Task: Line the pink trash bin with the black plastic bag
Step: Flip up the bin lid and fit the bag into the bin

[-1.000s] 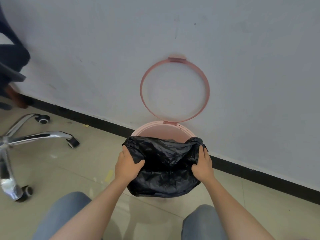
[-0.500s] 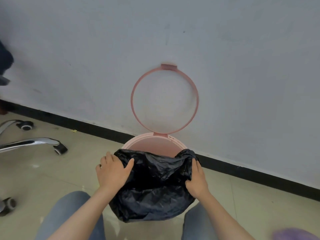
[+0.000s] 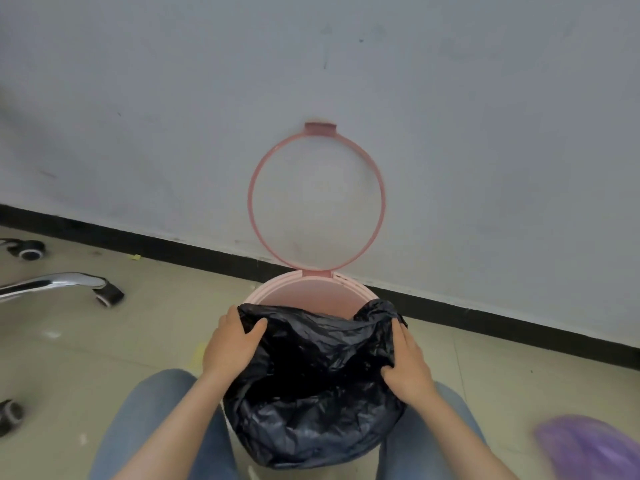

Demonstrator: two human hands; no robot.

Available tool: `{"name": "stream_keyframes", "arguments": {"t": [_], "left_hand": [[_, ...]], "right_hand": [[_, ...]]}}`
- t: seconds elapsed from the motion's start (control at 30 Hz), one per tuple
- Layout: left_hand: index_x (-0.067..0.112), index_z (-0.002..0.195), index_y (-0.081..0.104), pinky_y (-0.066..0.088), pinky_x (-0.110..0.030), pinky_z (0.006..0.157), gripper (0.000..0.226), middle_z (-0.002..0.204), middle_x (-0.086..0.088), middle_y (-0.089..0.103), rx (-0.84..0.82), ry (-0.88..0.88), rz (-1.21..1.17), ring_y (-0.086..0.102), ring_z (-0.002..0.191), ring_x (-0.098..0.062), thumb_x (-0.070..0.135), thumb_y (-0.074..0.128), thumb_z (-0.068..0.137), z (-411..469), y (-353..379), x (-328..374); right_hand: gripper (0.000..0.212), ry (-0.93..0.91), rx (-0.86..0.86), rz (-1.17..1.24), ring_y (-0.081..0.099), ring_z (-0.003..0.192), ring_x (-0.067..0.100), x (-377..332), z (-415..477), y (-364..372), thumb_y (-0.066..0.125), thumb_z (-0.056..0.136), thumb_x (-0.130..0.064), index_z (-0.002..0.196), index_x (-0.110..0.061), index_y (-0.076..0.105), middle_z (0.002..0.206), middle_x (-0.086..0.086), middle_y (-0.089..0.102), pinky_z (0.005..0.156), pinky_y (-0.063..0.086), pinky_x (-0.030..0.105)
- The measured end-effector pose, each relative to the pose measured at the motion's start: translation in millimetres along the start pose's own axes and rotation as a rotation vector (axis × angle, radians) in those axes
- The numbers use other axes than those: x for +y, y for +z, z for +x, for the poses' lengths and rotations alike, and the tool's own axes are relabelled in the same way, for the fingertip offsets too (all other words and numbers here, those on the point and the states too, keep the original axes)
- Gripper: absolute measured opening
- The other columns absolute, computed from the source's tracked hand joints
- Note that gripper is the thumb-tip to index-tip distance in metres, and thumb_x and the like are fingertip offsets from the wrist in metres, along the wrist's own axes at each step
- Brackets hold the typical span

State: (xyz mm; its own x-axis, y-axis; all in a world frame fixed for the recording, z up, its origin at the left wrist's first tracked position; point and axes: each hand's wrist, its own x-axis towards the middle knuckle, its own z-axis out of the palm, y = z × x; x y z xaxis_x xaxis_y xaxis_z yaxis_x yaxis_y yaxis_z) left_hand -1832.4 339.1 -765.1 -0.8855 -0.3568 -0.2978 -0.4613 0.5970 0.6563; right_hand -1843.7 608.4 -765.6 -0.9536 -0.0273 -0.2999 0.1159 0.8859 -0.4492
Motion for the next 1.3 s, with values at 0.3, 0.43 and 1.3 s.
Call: {"name": "stream_keyframes", "arguments": {"t": [0.3,0.43,1.3], "left_hand": [[0.018,0.145,0.014,0.024,-0.046,0.110,0.059,0.155,-0.012,0.017,0.092,0.312,0.255,0.017,0.140,-0.033,0.040,0.036,0.094,5,-20,25],[0.029,0.138,0.033,0.026,-0.047,0.110,0.046,0.155,-0.012,0.016,-0.164,0.404,0.558,0.013,0.140,-0.033,0.039,0.036,0.093,22,-14,26],[0.021,0.103,0.064,0.030,-0.045,0.102,0.043,0.131,-0.006,0.049,-0.207,0.241,0.393,0.028,0.129,-0.032,0.054,0.040,0.087,28,-15,37]], "right_hand": [[0.051,-0.084,0.262,-0.036,0.031,0.134,0.030,0,15,-48,0.053,0.089,-0.028,0.135,-0.012,0.038,0.144,0.013,0.039,0.110,0.026,0.039],[0.050,-0.118,-0.062,-0.147,0.030,0.134,0.031,-7,24,-46,0.051,0.089,-0.019,0.137,-0.022,0.038,0.146,0.015,0.031,0.109,0.028,0.037],[0.015,-0.073,0.061,0.476,0.055,0.094,0.025,-21,37,-57,0.058,0.083,-0.002,0.079,-0.017,0.059,0.087,0.005,0.061,0.081,0.044,0.031]]}}
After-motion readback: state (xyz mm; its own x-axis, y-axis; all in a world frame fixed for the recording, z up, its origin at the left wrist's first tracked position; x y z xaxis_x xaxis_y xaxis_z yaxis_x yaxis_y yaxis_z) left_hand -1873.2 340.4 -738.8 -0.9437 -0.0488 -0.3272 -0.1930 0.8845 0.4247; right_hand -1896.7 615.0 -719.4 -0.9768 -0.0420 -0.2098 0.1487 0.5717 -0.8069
